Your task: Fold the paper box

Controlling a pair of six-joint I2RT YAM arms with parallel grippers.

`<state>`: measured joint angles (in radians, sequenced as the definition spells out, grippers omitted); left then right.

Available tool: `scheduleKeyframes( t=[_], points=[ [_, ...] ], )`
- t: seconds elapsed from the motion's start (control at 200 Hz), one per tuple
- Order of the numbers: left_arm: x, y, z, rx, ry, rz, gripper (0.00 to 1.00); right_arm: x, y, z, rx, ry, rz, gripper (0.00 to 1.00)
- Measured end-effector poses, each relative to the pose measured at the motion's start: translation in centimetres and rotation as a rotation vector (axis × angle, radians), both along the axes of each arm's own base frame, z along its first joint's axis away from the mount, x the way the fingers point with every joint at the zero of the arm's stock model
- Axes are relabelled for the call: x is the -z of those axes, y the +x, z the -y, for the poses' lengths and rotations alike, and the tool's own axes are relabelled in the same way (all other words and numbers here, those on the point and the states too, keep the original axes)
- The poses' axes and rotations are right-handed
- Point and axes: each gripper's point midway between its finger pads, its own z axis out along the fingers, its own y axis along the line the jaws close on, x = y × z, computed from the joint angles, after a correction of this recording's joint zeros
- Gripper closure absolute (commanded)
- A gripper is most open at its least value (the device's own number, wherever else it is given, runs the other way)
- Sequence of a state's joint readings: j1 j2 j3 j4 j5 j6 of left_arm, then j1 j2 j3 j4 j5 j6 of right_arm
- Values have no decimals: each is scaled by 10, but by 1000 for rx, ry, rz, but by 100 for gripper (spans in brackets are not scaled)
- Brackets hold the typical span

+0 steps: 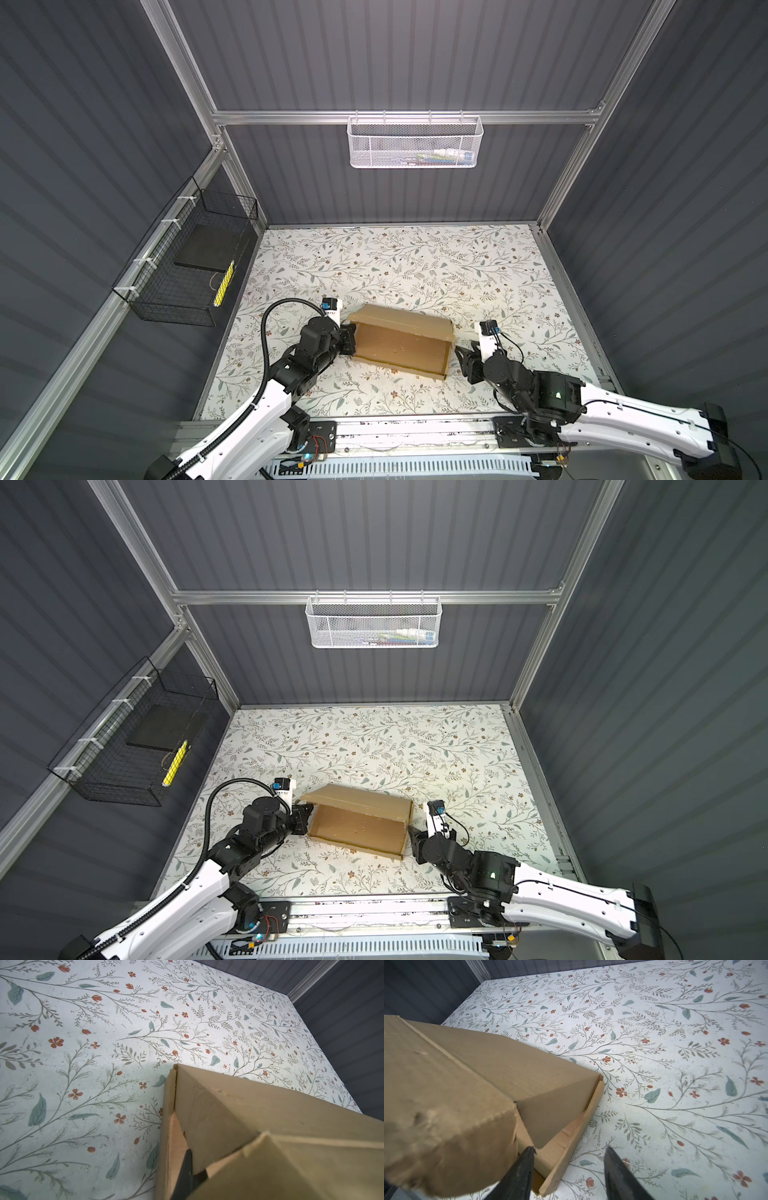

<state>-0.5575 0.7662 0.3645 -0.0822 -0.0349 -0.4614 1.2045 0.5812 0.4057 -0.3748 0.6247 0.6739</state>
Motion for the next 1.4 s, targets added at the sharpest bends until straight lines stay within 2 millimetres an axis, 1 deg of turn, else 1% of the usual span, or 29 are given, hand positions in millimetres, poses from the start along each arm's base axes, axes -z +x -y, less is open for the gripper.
scheduleKeyframes(
  t=[0.21, 0.3, 0.41, 0.575, 0.685, 0.801, 0.876, 0.956, 1.111, 1.251, 1.401],
  points=[
    [2, 0, 0, 0, 5, -7, 100, -1, 1, 14, 29, -32, 17, 44],
    [2, 0, 0, 1, 6, -8, 100, -7, 2, 19, 45, -48, 31, 44],
    [3, -1, 1, 6, 6, -9, 100, -25, 5, 22, 63, -50, 66, 43],
    [4, 0, 3, 9, 7, -10, 100, -64, 11, 19, 67, -45, 129, 42],
    [5, -1, 5, 18, 7, -10, 100, -85, 16, 8, 55, -67, 149, 41],
    [6, -1, 6, 21, 8, -11, 100, -96, 23, -9, 34, -108, 146, 41],
    [7, -1, 7, 24, 8, -12, 100, -94, 26, -23, 11, -142, 135, 41],
    [7, -2, 8, 27, 8, -12, 97, -89, 30, -36, -13, -177, 120, 41],
    [8, -2, 8, 21, 0, -23, 91, -76, 37, -52, -51, -205, 88, 41],
    [21, -10, 5, 15, 16, -73, 83, -66, 41, -66, -86, -206, 58, 41],
    [29, -15, 2, 8, 29, -111, 75, -52, 43, -79, -120, -214, 20, 41]
  ],
)
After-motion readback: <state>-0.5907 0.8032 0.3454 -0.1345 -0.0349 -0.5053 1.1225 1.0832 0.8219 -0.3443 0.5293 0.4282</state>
